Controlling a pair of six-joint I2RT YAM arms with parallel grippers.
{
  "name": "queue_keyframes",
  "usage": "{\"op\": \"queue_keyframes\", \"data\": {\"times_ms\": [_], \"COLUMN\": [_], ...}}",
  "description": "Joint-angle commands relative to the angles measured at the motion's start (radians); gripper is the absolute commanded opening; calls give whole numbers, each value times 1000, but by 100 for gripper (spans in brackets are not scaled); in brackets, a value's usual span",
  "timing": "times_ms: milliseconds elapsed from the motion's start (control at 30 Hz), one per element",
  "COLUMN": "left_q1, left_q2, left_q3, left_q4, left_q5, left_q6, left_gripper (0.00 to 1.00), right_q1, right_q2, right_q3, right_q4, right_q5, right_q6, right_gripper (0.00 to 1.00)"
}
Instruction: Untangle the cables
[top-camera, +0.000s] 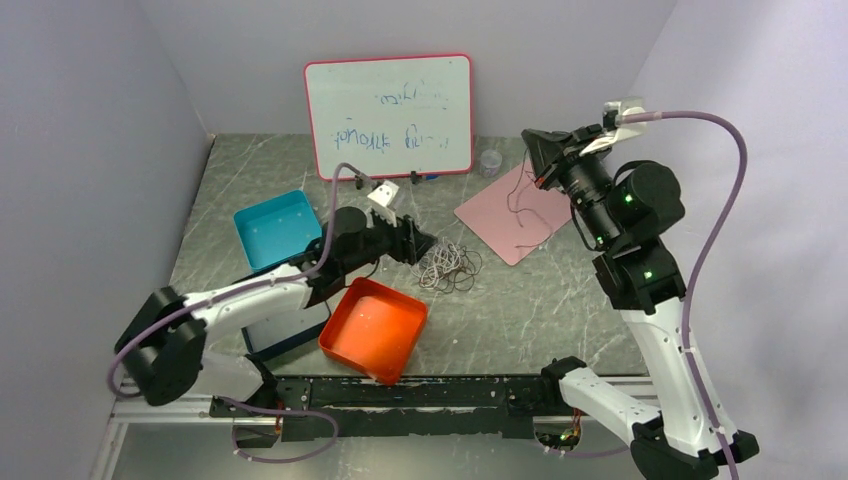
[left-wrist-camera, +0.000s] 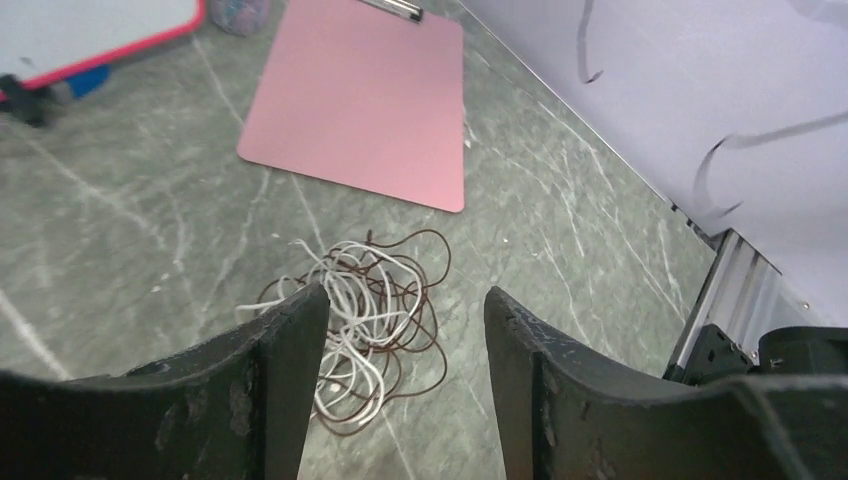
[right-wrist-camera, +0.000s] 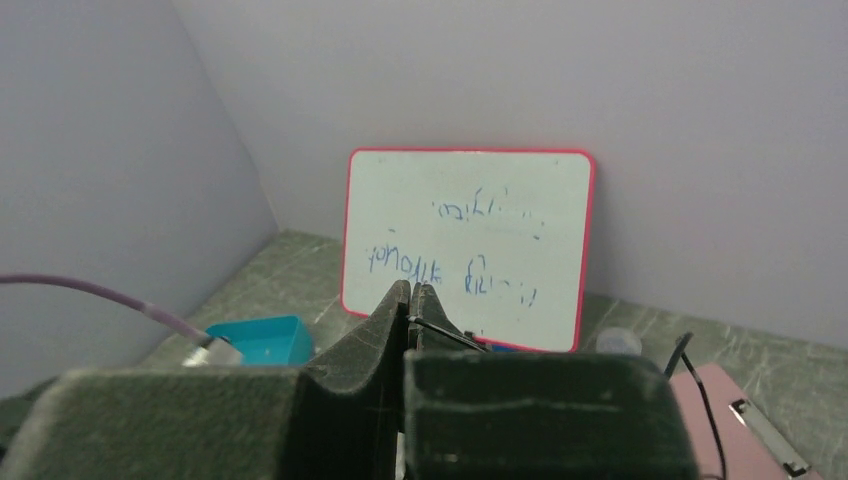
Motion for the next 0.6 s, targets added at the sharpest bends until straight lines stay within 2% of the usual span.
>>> {"op": "queue_keyframes", "data": {"times_ms": [0,133,333,567], "left_q1": [-4,19,169,305], "left_q2": [-133,-245,-419,-538], "left_q3": [46,63,76,159], "left_q4": [-222,-395,-622,-885], "left_q5": [-177,-299,-293,-406], "left_q6": [49,45,13,57], "left_gripper": [64,65,64,65], "right_q1": [-7,-7,-7,7], "right_q2": [-9,18,59,135], "right_q3": [-29,-41,-46,-40], "right_q4": [29,34,26,18], "right_q5": [-29,-67,-130,-265], "right_q6": [-15,-15,-22,-6], "right_gripper": [0,0,0,0]}}
